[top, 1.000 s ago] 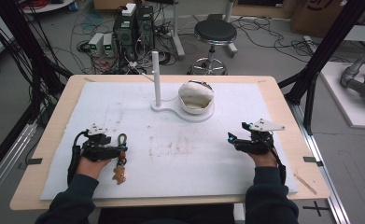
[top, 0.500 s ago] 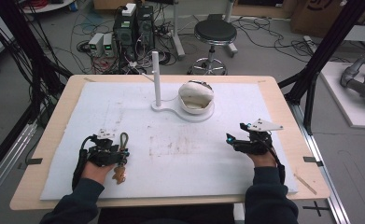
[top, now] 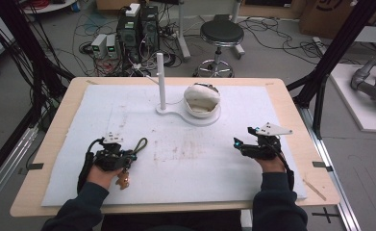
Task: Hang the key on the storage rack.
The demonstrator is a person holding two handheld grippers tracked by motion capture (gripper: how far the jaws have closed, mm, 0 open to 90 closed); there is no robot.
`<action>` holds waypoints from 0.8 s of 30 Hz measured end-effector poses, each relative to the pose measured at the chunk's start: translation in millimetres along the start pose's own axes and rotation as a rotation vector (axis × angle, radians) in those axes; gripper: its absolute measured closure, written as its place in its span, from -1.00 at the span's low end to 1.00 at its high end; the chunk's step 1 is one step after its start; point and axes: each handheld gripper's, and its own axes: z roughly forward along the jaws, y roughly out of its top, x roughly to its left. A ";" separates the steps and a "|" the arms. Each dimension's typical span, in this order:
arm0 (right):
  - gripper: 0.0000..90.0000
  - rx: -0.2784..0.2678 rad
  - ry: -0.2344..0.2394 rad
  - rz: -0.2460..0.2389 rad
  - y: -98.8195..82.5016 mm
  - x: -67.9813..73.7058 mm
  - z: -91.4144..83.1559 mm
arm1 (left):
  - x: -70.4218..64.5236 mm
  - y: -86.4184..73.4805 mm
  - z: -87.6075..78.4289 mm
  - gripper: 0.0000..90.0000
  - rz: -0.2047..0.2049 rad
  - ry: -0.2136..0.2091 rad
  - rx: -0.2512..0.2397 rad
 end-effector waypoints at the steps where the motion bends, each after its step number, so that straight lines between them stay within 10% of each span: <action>1: -0.38 -0.003 -0.002 0.000 -0.1 -0.3 -0.5 | 1.7 0.8 -1.2 0.69 -0.009 -0.020 -0.027; 24: -0.38 -0.023 -0.014 -0.003 -1.4 -1.4 -5.4 | 28.0 44.8 -26.1 0.70 -0.039 -0.151 -0.358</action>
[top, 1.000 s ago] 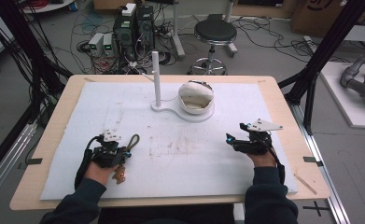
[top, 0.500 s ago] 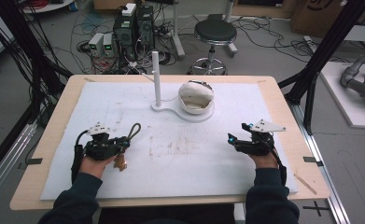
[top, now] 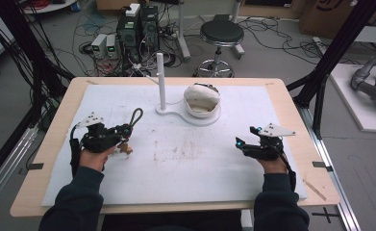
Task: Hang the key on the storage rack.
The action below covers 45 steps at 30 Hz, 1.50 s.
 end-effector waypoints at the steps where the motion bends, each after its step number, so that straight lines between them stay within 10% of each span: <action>1: -0.38 -0.004 0.000 -0.003 0.0 -0.6 0.1 | -0.9 5.4 1.0 0.70 0.004 -0.002 -0.007; 14: -0.38 -0.006 0.012 -0.011 -1.0 -3.2 0.9 | -12.8 63.0 21.7 0.70 0.055 -0.096 -0.079; 29: -0.38 -0.007 0.006 -0.008 -3.3 -6.2 -0.1 | -5.5 98.5 53.8 0.70 0.010 -0.149 -0.075; 45: -0.38 0.016 0.015 -0.015 -4.8 -6.3 3.5 | 3.6 93.1 91.5 0.70 -0.003 -0.031 0.004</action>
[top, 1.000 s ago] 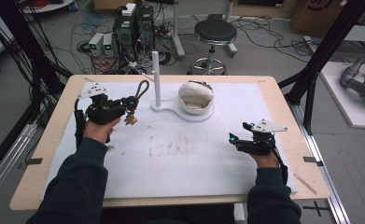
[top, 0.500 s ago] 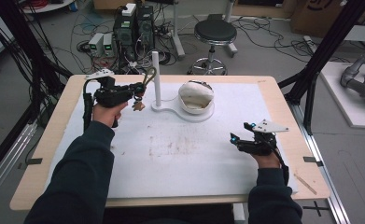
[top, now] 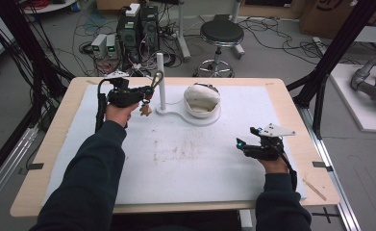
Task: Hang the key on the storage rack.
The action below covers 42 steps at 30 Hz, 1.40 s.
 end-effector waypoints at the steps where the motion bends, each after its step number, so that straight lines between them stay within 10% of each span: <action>1: -0.38 0.000 -0.001 -0.001 -0.2 0.0 -0.1 | -0.6 -0.5 1.4 0.70 0.007 0.004 0.005; 22: -0.38 -0.010 0.005 0.016 -4.0 -2.1 -1.0 | -7.2 -0.7 12.8 0.66 0.048 0.073 0.026; 33: -0.38 -0.013 0.006 0.021 -5.5 -3.6 -1.5 | 2.1 -25.1 -17.2 -0.17 0.088 -0.022 -0.051; 42: -0.38 -0.012 0.013 0.010 -2.8 -0.1 1.5 | 4.7 -52.7 -46.1 -0.45 0.145 0.003 -0.072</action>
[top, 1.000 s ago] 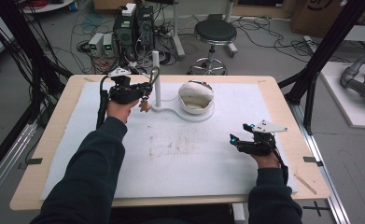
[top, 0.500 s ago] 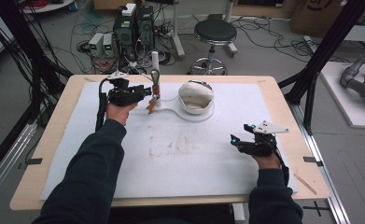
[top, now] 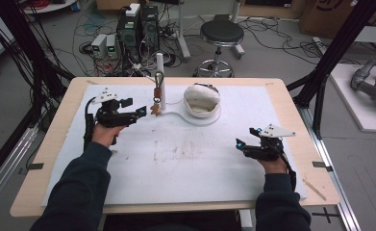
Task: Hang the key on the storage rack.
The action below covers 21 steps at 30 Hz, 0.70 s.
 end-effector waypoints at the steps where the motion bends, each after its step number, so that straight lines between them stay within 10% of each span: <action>1: -0.38 0.002 0.000 0.002 0.0 0.2 0.0 | -0.3 -2.9 -3.5 -0.45 0.020 -0.003 -0.010; 6: -0.38 -0.004 -0.003 -0.001 0.1 0.1 -1.0 | -1.6 -20.4 -17.9 -0.45 0.085 0.004 -0.037; 21: -0.38 -0.006 -0.008 -0.011 4.1 7.5 -0.6 | -2.5 -56.4 -39.6 -0.45 0.068 0.045 -0.040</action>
